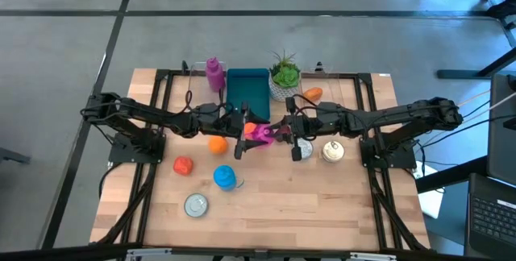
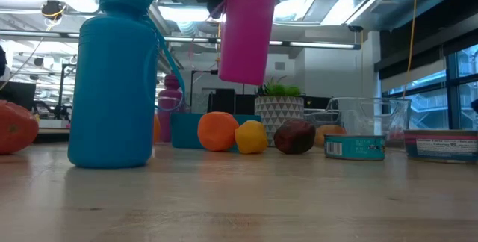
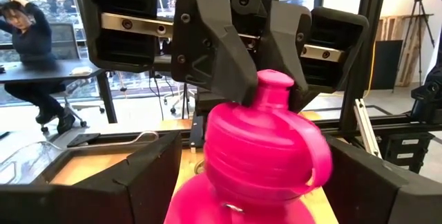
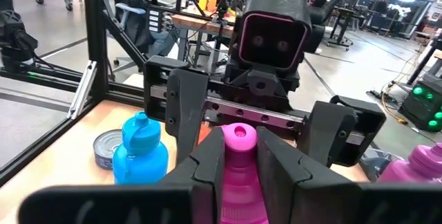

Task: Pick & Place Food Item
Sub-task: Put the pink water bottle into the left transparent bin

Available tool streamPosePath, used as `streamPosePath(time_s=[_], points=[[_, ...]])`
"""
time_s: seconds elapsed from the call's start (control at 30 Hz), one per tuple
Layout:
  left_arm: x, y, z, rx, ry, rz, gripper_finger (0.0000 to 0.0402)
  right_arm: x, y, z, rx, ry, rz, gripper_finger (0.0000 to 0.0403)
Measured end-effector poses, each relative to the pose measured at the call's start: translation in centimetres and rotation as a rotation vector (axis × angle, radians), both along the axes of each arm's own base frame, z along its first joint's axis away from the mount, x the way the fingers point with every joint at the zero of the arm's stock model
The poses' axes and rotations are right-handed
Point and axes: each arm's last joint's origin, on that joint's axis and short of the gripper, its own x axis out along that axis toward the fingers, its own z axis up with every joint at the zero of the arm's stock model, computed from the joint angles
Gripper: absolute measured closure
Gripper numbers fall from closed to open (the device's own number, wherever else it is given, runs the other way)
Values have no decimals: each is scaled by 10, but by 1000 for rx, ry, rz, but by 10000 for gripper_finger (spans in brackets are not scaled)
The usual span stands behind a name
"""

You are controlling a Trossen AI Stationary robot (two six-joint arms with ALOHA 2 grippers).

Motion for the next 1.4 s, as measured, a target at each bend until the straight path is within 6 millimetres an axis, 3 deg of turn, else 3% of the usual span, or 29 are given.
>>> streamPosePath(time_s=[0.57, 0.97, 1.4], points=[[0, 0, 0, 3, 1, -7, 192, 0, 0, 1, 2, -11, 15, 337], [0, 0, 0, 9, 1, -4, 202, 0, 0, 1, 12, -11, 15, 336], [0, 0, 0, 20, 0, -1, 203, 0, 1, 1, 23, -11, 40, 237]])
